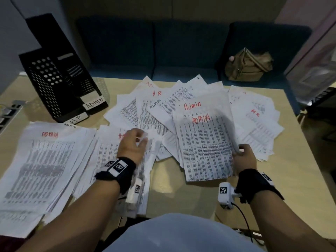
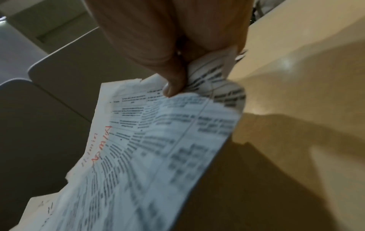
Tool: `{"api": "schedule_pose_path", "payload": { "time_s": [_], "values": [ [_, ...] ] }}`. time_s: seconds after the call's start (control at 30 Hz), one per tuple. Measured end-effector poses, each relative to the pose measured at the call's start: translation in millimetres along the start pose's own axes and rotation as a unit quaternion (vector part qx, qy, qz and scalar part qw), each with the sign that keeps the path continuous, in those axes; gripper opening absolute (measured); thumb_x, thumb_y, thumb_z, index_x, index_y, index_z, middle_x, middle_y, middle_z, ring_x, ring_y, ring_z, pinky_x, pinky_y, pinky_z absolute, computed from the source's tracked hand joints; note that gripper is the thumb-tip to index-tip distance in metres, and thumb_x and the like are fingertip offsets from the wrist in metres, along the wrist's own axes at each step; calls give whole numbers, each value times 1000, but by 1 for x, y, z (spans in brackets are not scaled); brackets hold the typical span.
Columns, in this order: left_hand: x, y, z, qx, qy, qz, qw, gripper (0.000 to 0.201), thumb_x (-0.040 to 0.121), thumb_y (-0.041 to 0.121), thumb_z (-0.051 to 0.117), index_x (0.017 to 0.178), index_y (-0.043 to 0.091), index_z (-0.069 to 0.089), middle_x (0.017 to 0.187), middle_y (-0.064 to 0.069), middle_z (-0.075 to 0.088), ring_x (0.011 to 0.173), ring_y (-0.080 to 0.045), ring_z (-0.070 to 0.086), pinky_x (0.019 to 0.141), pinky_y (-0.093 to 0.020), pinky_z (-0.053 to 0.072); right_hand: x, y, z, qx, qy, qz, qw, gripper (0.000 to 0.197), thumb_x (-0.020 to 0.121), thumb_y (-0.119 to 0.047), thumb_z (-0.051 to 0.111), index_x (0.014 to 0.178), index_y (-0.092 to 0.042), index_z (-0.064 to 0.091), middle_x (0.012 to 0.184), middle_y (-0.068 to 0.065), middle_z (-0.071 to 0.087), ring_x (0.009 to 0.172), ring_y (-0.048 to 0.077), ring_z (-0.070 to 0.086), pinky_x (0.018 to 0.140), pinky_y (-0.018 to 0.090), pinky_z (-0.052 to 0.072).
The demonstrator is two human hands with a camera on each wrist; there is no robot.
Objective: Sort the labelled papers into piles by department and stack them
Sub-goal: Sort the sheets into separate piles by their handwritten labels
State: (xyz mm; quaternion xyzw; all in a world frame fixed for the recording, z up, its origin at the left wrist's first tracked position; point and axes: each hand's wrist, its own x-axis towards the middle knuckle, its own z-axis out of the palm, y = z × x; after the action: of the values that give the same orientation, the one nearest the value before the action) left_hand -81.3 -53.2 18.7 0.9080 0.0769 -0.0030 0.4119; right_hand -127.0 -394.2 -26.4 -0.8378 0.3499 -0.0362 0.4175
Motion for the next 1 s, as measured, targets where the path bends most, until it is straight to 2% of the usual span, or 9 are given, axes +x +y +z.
{"api": "schedule_pose_path", "payload": {
  "time_s": [0.1,0.2,0.27,0.4,0.47,0.67,0.8,0.87,1.0],
  "values": [
    [-2,20,41,-109,-151,-91,978,1,91,23,60,90,23,61,95,-9,69,93,-32,66,85,-42,55,-5,14,-9,5,-94,44,995,11,90,-11,58,98,-10,50,84,16,61,72,31,58,60,34,45],
    [-3,28,74,-69,-232,-141,960,31,94,32,55,121,18,53,116,-9,62,104,-30,62,95,-39,50,-11,24,-18,-38,-167,65,983,15,85,-6,56,74,-8,48,68,12,54,63,26,51,59,32,40],
    [-4,30,88,-40,-221,-140,964,42,95,26,54,134,13,44,123,-9,57,112,-27,57,95,-31,45,-15,27,-23,-12,-202,71,977,17,82,-3,57,69,-8,48,69,15,52,62,26,51,61,35,42],
    [-3,28,99,-52,-183,-144,971,44,91,11,58,133,9,44,103,-7,58,95,-20,55,89,-27,43,-21,18,-27,-4,-189,-9,982,28,81,-31,74,100,-26,54,86,1,63,77,17,62,59,26,45],
    [-2,27,100,-43,-194,-147,969,42,89,13,62,129,9,50,104,-8,63,97,-23,59,95,-32,47,-23,9,-23,38,-162,-22,986,35,79,-28,77,105,-29,53,88,-3,62,78,12,61,57,21,43],
    [-1,20,96,-117,-142,-170,968,27,84,12,71,109,1,69,99,-9,69,95,-25,64,85,-25,47,-15,8,-5,39,-13,-6,999,14,81,-6,68,80,2,56,70,8,59,62,20,50,50,19,36],
    [4,14,87,-171,-112,-225,953,13,83,5,69,96,2,71,102,-12,69,98,-25,64,97,-33,48,-6,20,-11,36,9,37,999,16,87,-1,57,77,2,45,70,10,46,61,20,38,50,24,28],
    [5,13,84,-173,-117,-232,950,6,82,3,67,78,8,69,92,-12,70,88,-26,65,88,-33,52,-3,24,-17,50,22,48,997,14,89,-3,57,80,2,48,72,10,48,69,22,43,52,22,30],
    [0,12,88,-178,-117,-226,951,25,75,13,76,55,15,61,59,-8,59,52,-21,50,58,-32,44,-9,15,-16,81,-37,15,996,10,90,-11,60,97,-4,60,86,9,63,75,21,56,56,18,38]
  ]
}}
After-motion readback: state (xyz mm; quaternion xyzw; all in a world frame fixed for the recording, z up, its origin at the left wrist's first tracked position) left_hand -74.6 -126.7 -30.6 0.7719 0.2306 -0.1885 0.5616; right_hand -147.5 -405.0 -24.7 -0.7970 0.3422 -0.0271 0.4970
